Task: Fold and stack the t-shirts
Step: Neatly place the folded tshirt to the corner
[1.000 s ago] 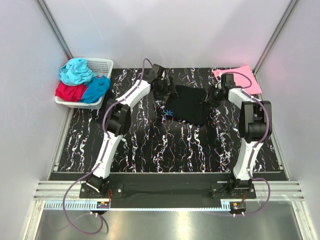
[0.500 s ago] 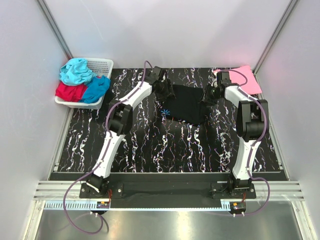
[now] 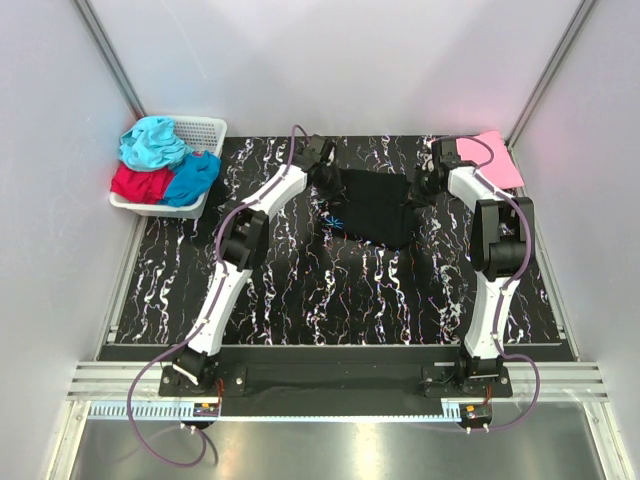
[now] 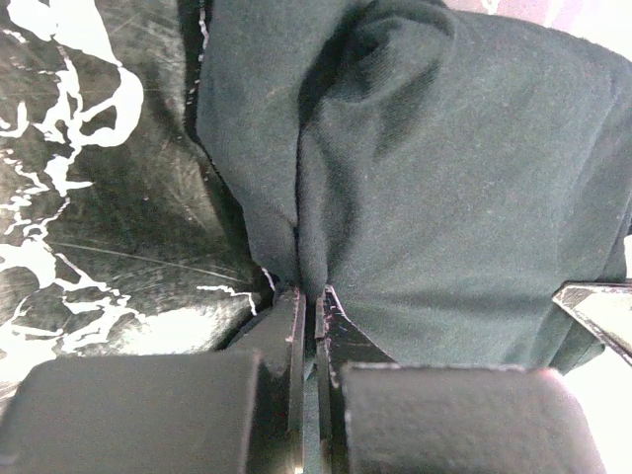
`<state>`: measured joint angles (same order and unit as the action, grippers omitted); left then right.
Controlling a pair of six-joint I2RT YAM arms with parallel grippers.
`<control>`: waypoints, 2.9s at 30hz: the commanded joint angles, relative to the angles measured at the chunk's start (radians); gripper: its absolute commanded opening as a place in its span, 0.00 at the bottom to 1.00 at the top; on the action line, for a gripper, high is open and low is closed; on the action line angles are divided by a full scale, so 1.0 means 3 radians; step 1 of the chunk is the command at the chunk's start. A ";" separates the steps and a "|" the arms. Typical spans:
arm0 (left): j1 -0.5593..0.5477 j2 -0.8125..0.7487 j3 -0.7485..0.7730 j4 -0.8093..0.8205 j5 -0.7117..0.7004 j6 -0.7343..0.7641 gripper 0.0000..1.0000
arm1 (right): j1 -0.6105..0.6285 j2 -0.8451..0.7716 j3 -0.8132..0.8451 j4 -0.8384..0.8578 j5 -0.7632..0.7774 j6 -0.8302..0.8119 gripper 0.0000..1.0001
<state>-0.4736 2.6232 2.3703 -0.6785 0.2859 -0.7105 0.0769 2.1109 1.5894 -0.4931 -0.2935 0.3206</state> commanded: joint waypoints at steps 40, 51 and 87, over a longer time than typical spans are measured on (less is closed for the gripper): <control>0.0004 0.0056 -0.0169 0.1465 0.1845 -0.0578 0.99 | 0.0045 0.0490 0.1333 -0.0479 0.1975 -0.0481 0.00; 0.0147 -0.0348 -0.0763 0.0882 0.1506 0.0031 0.99 | 0.0035 0.1006 0.2447 -0.0596 0.2599 -0.0772 0.00; 0.0224 -0.1156 -0.1673 0.0278 0.0836 0.0630 0.99 | -0.0328 0.1503 0.3456 -0.0126 0.4031 -0.1053 0.00</control>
<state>-0.4084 2.3249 1.8690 -0.5896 0.5484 -0.5312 -0.0502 2.6400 2.5881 -0.6430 0.8501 0.0238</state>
